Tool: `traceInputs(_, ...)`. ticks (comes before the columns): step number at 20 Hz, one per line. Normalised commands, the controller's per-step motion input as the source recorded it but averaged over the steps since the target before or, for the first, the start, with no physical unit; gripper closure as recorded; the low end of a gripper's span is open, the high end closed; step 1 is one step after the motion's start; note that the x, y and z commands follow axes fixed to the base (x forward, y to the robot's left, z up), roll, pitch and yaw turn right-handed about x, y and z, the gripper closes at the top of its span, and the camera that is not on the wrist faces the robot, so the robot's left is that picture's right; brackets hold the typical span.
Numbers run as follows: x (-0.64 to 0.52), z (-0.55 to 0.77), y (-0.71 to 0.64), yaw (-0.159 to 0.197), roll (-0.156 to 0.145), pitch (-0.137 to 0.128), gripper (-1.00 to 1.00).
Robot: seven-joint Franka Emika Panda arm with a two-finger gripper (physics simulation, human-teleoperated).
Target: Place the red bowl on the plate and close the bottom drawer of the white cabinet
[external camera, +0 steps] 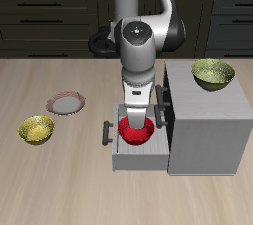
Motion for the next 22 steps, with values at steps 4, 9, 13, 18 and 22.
traceInputs(4,0.02,-0.17,-0.02,-0.005,-0.007,0.008,-1.0)
traceInputs(9,0.02,-0.15,0.0,-0.007,-0.003,-0.008,-1.0)
traceInputs(13,0.03,-0.16,-0.04,-0.005,-0.005,0.017,-1.0)
traceInputs(18,0.04,-0.23,-0.01,-0.028,-0.008,0.008,-1.0)
traceInputs(22,-0.02,-0.36,-0.01,-0.009,-0.012,0.039,-1.0)
